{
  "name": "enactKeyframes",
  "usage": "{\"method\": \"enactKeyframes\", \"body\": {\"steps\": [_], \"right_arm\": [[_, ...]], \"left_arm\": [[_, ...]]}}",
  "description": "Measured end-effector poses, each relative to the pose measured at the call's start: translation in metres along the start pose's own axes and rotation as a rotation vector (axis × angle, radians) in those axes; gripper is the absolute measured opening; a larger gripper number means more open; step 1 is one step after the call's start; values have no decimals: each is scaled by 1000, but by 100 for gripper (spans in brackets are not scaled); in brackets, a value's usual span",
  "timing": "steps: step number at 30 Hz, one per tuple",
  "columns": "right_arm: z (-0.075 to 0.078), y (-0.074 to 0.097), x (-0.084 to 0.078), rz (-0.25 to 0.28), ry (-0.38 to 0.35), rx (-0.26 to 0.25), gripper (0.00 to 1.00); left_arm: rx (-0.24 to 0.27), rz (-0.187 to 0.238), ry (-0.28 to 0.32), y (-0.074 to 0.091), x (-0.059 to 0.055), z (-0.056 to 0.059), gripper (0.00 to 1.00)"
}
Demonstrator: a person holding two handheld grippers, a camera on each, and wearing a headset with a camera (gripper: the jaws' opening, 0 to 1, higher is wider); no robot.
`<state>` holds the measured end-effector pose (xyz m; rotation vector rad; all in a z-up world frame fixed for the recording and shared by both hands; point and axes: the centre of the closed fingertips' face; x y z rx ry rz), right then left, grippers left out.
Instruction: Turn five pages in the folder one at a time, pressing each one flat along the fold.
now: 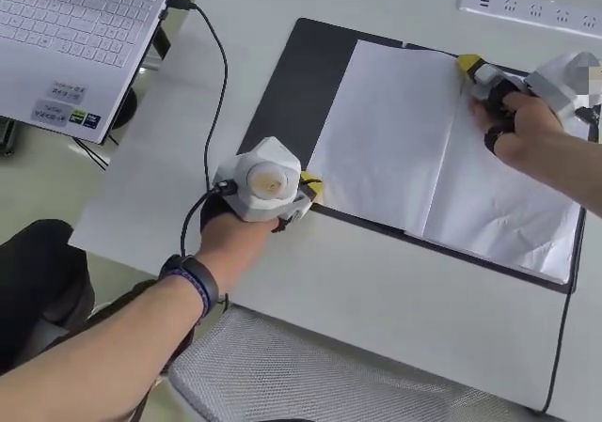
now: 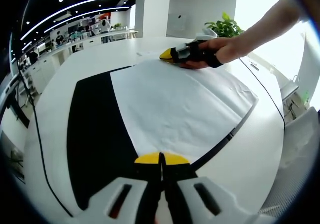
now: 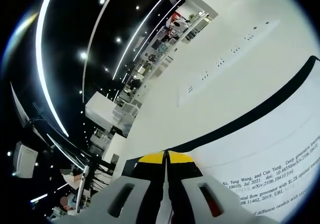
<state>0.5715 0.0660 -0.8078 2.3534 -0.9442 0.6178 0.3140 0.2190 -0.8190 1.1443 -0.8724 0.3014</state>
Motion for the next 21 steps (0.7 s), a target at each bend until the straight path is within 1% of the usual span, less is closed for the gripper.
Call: {"method": "enactKeyframes", "body": {"steps": [5, 10, 12, 17, 21], "right_arm": [[-3, 3, -2, -6, 10, 5, 0], [-6, 7, -6, -29, 26, 21, 0], [-10, 11, -12, -39, 61, 28, 0], [-15, 18, -22, -53, 60, 54, 0], [-21, 25, -29, -73, 77, 69, 0]], "left_arm": [[0, 1, 0, -1, 0, 0, 0], [0, 2, 3, -1, -1, -1, 0], [0, 3, 2, -1, -1, -1, 0], [2, 4, 6, 1, 0, 1, 0], [0, 3, 8, 2, 0, 1, 0]]}}
Point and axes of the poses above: the centre of the closed fingertips' face, and the gripper's own axes: y roughly backward along the fingers, z roughly to its right, x roughly out of its top, and after that the axes turned 3 degrees about y, right-handed
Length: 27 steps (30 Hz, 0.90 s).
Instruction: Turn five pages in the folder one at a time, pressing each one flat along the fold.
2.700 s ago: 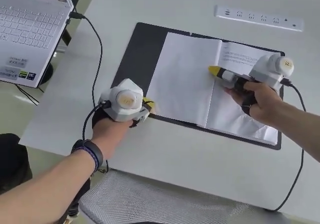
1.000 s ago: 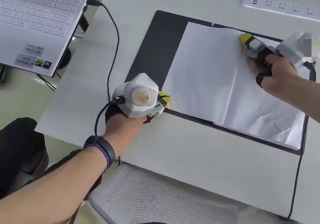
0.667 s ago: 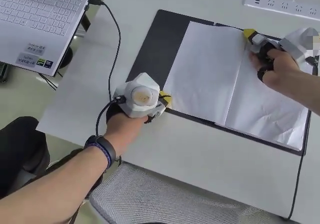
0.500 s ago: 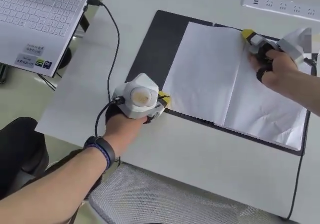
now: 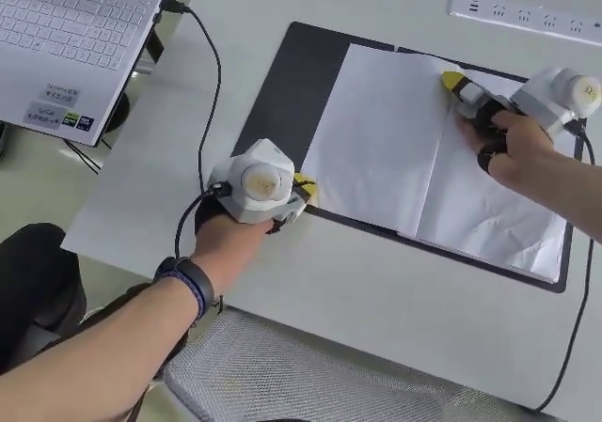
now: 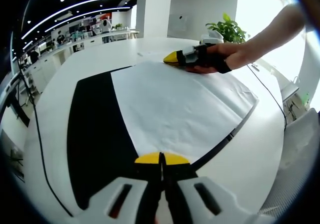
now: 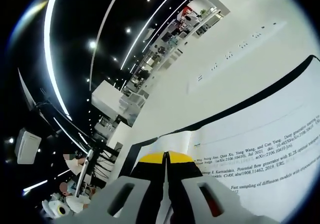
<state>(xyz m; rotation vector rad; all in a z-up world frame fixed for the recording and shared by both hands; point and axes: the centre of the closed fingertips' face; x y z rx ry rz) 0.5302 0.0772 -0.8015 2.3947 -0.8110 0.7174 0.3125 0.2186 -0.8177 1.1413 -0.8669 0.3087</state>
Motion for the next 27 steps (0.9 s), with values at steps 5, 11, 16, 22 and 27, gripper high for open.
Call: {"method": "enactKeyframes", "body": {"steps": [5, 11, 16, 22, 27], "right_arm": [[-13, 12, -11, -13, 9, 24, 0], [-20, 18, -21, -67, 56, 74, 0], [-17, 24, -27, -78, 54, 98, 0], [-21, 38, -44, -98, 67, 122, 0], [-19, 43, -49, -99, 61, 130, 0]], "left_arm": [[0, 2, 6, 1, 0, 1, 0], [-1, 3, 6, 6, 3, 4, 0], [0, 4, 7, 8, 4, 6, 0], [2, 4, 9, 10, 5, 8, 0], [2, 3, 7, 12, 6, 9, 0]]}}
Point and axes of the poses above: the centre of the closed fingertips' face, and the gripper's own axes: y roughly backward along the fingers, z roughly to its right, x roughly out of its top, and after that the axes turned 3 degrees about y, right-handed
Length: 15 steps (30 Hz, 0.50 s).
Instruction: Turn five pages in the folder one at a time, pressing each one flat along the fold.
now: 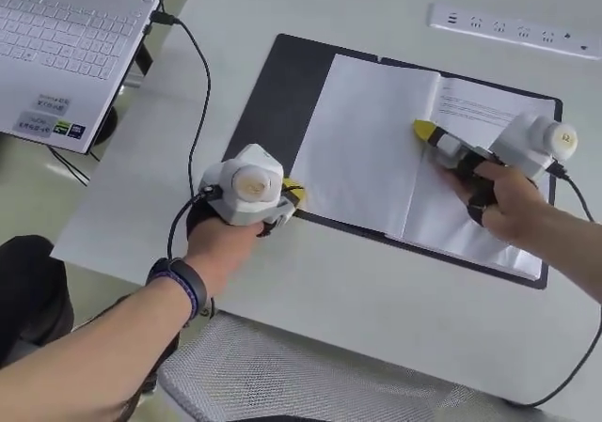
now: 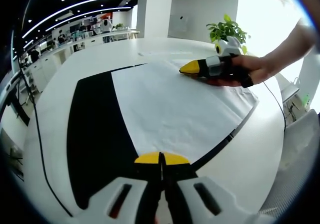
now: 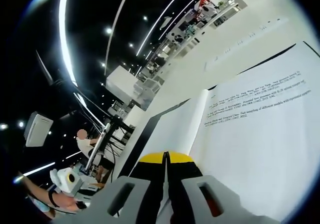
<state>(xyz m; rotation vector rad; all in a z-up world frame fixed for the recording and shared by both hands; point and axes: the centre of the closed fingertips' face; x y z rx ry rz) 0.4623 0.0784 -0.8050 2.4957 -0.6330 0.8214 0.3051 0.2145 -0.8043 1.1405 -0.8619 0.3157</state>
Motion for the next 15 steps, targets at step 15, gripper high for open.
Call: {"method": "enactKeyframes", "body": {"steps": [15], "right_arm": [[-39, 32, -42, -43, 5, 42, 0]], "left_arm": [[-2, 2, 0, 2, 1, 1, 0]]}}
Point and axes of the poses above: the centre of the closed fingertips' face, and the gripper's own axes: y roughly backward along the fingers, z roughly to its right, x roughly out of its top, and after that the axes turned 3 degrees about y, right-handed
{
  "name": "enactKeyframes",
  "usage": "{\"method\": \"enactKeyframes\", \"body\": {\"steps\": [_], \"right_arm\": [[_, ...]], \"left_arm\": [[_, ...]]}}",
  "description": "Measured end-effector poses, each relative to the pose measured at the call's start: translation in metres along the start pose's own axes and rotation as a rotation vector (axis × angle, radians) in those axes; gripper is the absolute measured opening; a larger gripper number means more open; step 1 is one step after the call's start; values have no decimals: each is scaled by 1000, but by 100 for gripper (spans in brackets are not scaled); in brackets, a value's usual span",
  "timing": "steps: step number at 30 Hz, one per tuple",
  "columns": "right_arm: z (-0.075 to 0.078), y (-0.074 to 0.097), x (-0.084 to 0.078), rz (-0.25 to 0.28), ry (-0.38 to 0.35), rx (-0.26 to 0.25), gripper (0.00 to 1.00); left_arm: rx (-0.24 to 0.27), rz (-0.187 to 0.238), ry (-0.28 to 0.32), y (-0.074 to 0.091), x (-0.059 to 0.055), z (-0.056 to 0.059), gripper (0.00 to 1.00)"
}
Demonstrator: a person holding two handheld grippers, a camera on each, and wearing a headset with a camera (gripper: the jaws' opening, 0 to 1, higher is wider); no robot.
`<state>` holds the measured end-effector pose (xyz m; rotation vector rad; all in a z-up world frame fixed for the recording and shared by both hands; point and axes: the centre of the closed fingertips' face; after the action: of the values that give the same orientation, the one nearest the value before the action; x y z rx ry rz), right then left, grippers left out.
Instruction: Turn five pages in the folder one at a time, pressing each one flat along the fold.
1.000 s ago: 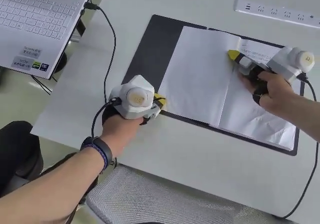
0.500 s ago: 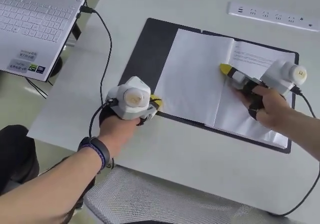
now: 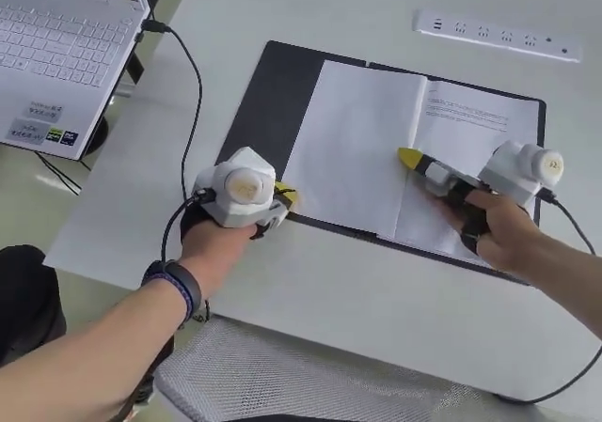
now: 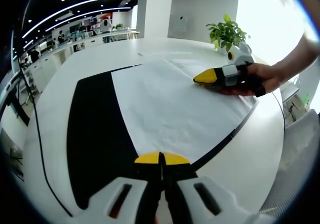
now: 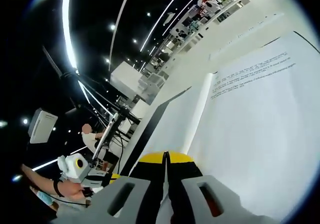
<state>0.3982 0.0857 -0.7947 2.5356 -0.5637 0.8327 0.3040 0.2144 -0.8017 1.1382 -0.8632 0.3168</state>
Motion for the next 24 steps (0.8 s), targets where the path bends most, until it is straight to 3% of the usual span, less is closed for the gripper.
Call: {"method": "enactKeyframes", "body": {"steps": [9, 24], "right_arm": [[-38, 19, -36, -60, 14, 39, 0], [-59, 36, -68, -125, 15, 69, 0]], "left_arm": [[-2, 1, -3, 0, 0, 0, 0], [-8, 0, -8, -12, -6, -8, 0]]}}
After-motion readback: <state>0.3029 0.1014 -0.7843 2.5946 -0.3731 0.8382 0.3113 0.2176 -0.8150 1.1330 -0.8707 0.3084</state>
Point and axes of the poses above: the centre of the closed fingertips' face, and the gripper's own axes: y roughly backward along the fingers, z roughly to its right, x roughly out of its top, and after that the axes turned 3 degrees about y, right-handed
